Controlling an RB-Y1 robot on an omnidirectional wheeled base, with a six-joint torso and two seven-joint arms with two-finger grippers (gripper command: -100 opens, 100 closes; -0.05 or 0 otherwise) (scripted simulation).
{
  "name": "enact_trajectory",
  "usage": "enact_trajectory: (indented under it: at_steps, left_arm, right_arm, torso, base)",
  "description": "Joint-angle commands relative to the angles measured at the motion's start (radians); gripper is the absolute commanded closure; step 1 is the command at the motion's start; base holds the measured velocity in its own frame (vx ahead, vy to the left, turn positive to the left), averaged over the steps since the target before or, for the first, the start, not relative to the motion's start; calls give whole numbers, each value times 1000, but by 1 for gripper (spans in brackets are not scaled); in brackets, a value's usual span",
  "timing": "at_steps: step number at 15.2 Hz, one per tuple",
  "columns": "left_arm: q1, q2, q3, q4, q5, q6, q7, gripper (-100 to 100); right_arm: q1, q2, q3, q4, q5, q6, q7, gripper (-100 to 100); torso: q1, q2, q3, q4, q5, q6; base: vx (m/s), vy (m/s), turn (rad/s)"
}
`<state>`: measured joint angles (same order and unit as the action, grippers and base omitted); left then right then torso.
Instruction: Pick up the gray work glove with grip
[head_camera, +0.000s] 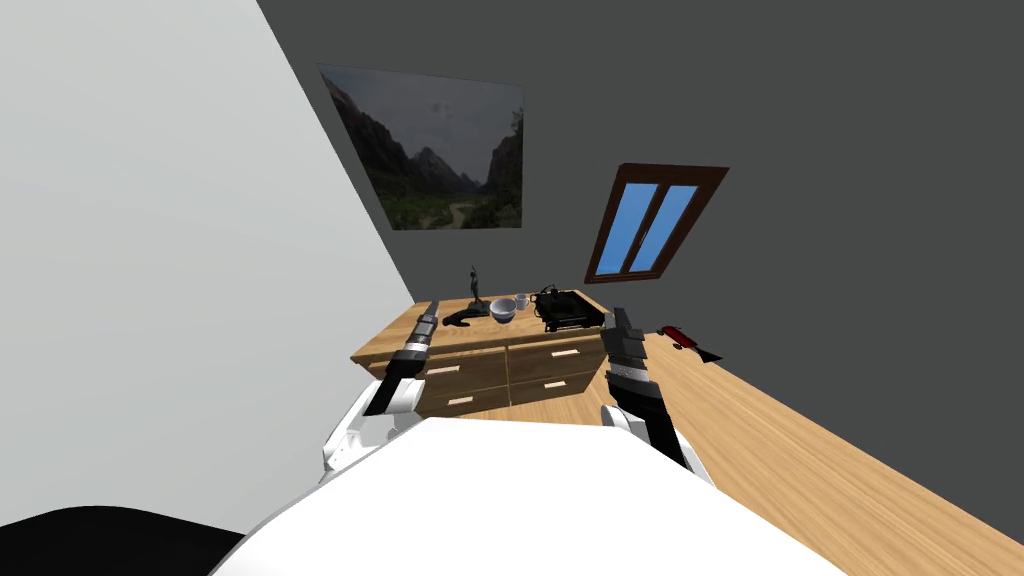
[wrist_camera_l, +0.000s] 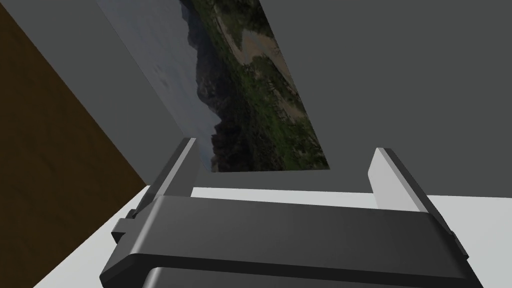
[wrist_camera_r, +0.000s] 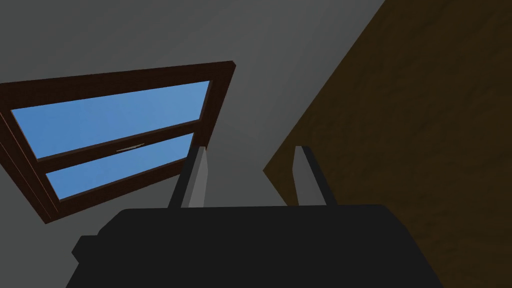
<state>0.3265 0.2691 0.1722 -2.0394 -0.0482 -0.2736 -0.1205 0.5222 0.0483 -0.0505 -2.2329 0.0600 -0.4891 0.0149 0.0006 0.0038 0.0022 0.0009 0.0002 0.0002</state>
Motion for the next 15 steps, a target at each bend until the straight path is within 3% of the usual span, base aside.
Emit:
enact_trajectory:
  at_steps: [1,9,13,15]
  left_arm:
    - [-23,12,18,46,4,21,0,-100]
    - [-86,26,64,166,11,80,2,-100]
    - [-136,16,97,262,12,129,7,-100]
    - [-149,9,104,286,12,142,9,-100]
  right_arm:
    - [0,0,0,0,0,0,0,0]
    - [0,0,0,0,0,0,0,0]
    - [0,0,0,0,0,0,0,0]
    - [0,0,0,0,0,0,0,0]
  torso:
    - [0,0,0,0,0,0]
    - [-1,-2,-1,0,0,0]
    - [0,-3,-2,-1,0,0]
    - [0,-4,-2,-1,0,0]
  base:
    - [-45,-4,-74]
    - [-33,-6,-57]
    - [-14,-2,-69]
    - [-2,2,-34]
